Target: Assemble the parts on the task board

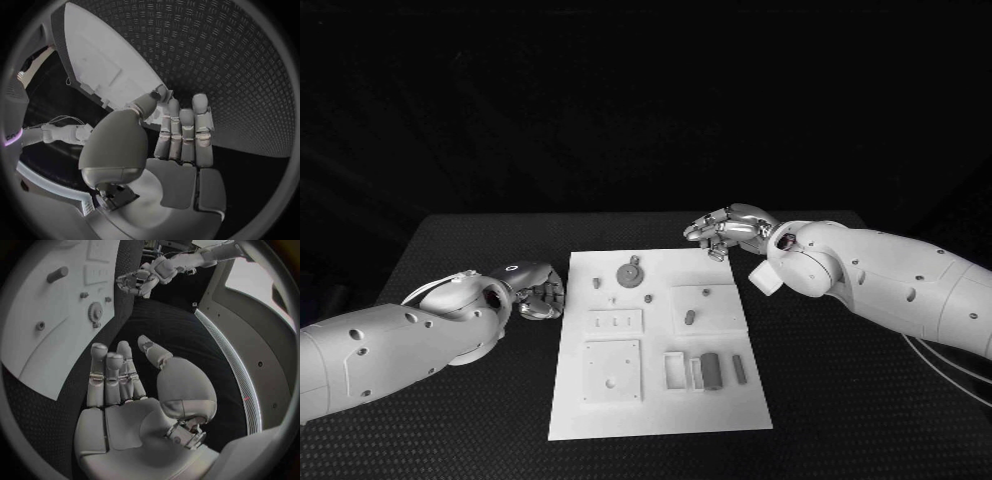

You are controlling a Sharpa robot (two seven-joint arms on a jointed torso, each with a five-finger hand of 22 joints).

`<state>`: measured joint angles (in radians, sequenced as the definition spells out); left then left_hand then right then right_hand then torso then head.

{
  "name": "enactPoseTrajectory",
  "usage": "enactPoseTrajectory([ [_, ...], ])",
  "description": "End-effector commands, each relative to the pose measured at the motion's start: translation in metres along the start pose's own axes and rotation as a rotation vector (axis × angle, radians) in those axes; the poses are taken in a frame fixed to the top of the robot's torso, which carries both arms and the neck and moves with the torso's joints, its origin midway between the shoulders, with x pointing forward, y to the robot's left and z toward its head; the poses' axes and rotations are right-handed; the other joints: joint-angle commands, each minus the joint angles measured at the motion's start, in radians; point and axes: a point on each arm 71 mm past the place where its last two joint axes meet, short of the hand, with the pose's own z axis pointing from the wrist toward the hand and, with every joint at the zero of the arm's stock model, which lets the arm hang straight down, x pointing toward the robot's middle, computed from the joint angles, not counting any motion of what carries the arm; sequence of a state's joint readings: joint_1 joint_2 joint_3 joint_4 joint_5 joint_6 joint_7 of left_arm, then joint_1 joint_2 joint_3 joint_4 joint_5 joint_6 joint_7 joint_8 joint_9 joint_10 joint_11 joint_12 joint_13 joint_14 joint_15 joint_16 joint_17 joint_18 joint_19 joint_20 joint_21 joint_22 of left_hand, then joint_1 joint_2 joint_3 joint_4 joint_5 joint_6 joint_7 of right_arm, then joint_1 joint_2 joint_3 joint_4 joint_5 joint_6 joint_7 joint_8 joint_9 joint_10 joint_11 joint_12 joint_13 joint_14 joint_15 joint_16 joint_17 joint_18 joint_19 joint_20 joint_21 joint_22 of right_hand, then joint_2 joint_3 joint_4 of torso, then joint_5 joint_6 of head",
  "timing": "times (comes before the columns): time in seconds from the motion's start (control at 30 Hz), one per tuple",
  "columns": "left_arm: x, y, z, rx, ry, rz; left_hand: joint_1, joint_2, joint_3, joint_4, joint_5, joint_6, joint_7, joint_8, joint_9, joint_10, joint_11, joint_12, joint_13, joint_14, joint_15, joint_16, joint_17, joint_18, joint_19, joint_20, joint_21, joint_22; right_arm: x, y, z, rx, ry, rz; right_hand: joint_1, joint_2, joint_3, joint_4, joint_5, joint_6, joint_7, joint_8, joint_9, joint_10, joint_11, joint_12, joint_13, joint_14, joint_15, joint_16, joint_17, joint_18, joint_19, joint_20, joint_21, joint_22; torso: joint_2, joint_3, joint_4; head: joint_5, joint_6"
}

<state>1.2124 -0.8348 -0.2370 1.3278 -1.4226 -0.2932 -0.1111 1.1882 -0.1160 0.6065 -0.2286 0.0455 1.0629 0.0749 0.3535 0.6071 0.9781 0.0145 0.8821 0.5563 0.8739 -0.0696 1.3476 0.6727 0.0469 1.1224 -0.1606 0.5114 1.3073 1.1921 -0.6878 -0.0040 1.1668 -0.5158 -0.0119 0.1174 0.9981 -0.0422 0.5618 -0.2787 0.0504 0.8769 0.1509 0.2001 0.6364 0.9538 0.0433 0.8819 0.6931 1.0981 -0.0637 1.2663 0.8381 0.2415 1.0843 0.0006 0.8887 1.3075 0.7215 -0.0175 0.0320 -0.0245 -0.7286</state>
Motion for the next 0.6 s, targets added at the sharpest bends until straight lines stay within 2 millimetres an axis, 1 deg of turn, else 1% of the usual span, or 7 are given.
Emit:
enactPoseTrajectory([
  [0.03, -0.007, -0.004, -0.004, 0.082, -0.083, -0.035, 0.003, 0.011, 0.001, -0.007, 0.003, 0.009, -0.003, 0.008, 0.013, 0.008, -0.001, -0.002, -0.001, 0.008, -0.002, 0.003, 0.002, 0.021, 0.008, 0.002, 0.005, 0.023, 0.001, 0.0, 0.0, -0.008, 0.013, -0.002, -0.006, -0.005, -0.004, 0.003, 0.004, 0.002, 0.01, -0.006, -0.001, 0.0, 0.007, 0.005, -0.001, -0.004, 0.005, -0.004, -0.001, 0.02, 0.007, -0.002, -0.006, 0.013, 0.0, 0.0003, 0.0, 0.0, 0.0],
  [0.23, -0.012, -0.015, -0.009, 0.189, -0.106, -0.049, 0.014, 0.01, 0.008, -0.02, 0.003, 0.009, -0.004, 0.008, 0.014, 0.009, -0.001, -0.009, -0.004, 0.009, -0.005, -0.002, 0.001, 0.019, 0.006, -0.001, 0.005, 0.023, 0.0, 0.0, -0.001, -0.007, 0.012, -0.002, -0.007, -0.004, -0.004, 0.004, 0.004, 0.002, 0.01, -0.006, -0.001, 0.0, 0.007, 0.005, -0.002, -0.004, 0.005, -0.004, -0.001, 0.02, 0.007, -0.002, -0.006, 0.013, 0.0, 0.0002, 0.0007, -0.006, 0.001],
  [0.4, -0.013, -0.04, -0.005, 0.296, -0.073, -0.017, 0.017, 0.009, 0.009, -0.023, 0.003, 0.007, -0.003, 0.006, 0.013, 0.008, 0.0, -0.013, -0.006, 0.008, -0.004, -0.004, 0.001, 0.017, 0.004, -0.001, 0.005, 0.022, 0.0, 0.0, 0.0, -0.007, 0.013, -0.002, -0.007, -0.004, -0.004, 0.004, 0.004, 0.002, 0.01, -0.006, -0.001, 0.0, 0.007, 0.005, -0.002, -0.004, 0.005, -0.004, -0.001, 0.02, 0.007, -0.002, -0.006, 0.013, 0.0, -0.001, 0.0002, -0.009, 0.001],
  [0.6, -0.012, -0.06, 0.003, 0.374, -0.047, 0.06, 0.024, 0.012, 0.012, -0.027, 0.003, 0.004, -0.003, 0.005, 0.012, 0.005, 0.002, -0.02, -0.008, 0.004, -0.003, -0.009, 0.001, 0.014, -0.001, -0.002, 0.005, 0.022, 0.001, 0.0, 0.001, -0.008, 0.015, -0.001, -0.008, -0.005, -0.004, 0.005, 0.004, 0.002, 0.01, -0.006, -0.001, 0.0, 0.007, 0.006, -0.002, -0.004, 0.005, -0.004, -0.001, 0.02, 0.008, -0.002, -0.006, 0.013, 0.001, -0.0008, -0.0013, -0.013, 0.001],
])
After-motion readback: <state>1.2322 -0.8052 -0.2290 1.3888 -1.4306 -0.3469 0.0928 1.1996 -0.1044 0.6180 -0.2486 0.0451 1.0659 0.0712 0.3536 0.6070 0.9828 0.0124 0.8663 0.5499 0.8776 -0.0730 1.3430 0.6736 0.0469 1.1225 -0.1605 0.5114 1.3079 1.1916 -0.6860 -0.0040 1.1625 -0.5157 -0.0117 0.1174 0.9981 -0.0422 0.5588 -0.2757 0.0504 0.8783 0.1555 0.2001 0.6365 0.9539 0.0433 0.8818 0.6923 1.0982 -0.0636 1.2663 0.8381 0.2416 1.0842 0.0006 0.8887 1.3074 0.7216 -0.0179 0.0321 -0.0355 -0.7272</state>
